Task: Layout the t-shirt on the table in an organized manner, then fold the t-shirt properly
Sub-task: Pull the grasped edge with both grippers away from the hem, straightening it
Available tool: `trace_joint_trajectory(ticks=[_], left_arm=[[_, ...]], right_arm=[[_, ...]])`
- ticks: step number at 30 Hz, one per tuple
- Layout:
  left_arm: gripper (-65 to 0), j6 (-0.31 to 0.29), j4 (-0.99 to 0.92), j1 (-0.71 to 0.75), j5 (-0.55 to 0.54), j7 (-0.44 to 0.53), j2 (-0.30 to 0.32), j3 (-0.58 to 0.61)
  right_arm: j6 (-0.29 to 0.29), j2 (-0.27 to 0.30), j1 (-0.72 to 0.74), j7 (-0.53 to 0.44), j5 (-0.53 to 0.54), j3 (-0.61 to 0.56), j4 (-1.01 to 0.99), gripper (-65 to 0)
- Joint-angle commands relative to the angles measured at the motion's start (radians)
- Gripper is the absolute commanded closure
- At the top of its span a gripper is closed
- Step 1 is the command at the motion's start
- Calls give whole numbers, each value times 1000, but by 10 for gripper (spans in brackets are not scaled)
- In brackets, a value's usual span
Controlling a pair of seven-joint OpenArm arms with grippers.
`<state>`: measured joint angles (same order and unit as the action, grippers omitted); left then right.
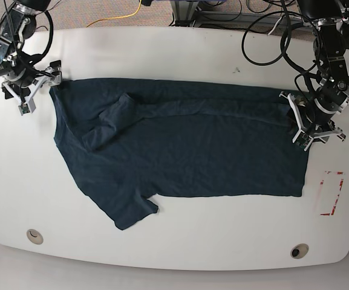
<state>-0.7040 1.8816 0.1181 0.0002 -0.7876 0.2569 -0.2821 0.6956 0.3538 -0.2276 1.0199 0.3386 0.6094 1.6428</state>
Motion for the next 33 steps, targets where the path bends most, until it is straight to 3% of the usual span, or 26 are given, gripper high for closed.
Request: trace_joint_trajectory(ticks=[1,7,13,15,18,24,26,29,33], left_arm=[[-231,6,17,-11,-15,23,9,-6],[-231,6,19,-8,-15,21,9,-12],[-236,6,19,-7,-15,15,11,-42],[-236,6,16,-4,-15,0,11,-67],[-236,6,14,-7,-16,-34,11,-102],[-236,6,13,-7,-16,-62,11,-151],[-236,6,11,-7,-16,-62,11,-161],[-236,6,-7,-1,-16,-62,11,-167],[-237,6,-66,-1,-24,-62,9,-168]], right_arm=[[3,-26,32,-34,-55,8,6,-636],[3,-75,79,-36,-138,13,-59,-636],[3,-78,89,-48,-138,13,-85,-621],[3,-80,86,-63,-138,13,-86,-572],[3,-91,84,-83,-140,13,-89,-436],[3,-97,84,-88,-146,14,-89,-19],[3,-97,84,-88,-146,11,-89,0],[3,-97,83,-88,-141,11,-89,-43],[3,-98,83,-88,-140,11,-88,-48]])
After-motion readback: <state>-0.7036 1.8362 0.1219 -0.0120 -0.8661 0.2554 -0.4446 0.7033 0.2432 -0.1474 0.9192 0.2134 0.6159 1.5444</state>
